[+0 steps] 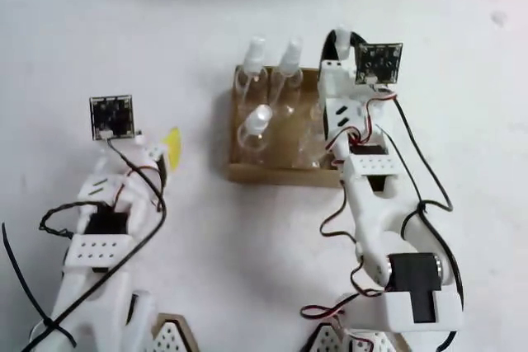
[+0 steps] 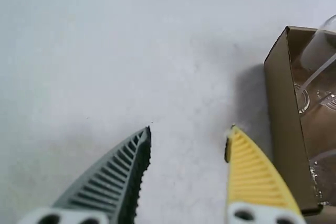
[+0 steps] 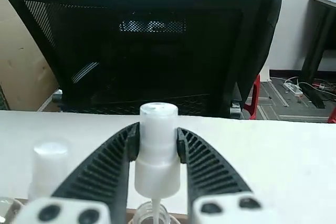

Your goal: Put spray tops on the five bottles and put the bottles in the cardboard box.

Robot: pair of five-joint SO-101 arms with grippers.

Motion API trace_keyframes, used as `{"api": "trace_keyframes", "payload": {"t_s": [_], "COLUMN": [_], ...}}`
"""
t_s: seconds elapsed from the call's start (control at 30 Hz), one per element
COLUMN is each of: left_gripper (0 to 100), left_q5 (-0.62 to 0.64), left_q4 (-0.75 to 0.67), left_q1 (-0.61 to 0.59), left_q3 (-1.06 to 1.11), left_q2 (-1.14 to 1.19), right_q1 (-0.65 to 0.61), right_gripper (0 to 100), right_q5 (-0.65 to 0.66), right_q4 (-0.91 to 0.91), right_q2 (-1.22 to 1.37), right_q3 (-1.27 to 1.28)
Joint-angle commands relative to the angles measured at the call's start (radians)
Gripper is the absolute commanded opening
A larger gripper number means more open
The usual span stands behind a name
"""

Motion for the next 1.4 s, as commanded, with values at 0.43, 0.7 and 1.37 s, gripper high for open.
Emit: {"api": "trace_keyframes", "payload": {"t_s": [0.43,0.7,1.37], "left_gripper": [22,22,22], "left_q5": [-0.012,-0.012,-0.012], "left_q4": [-0.025,-0.025,-0.025], "left_q1": [0.013,0.013,0.013], "left_q3": [-0.006,-0.006,-0.006], "left_q2": [-0.021,-0.021,-0.021], "right_q1": [0.002,-0.042,-0.024], "right_gripper": [10.1,17.5,17.6], "right_q5": [-0.012,-0.006,-0.014], "right_q4": [-0.018,-0.022,0.182], "right_q2": [0.025,0.022,-0.472], "right_q3": [-0.002,0.035,0.092]}}
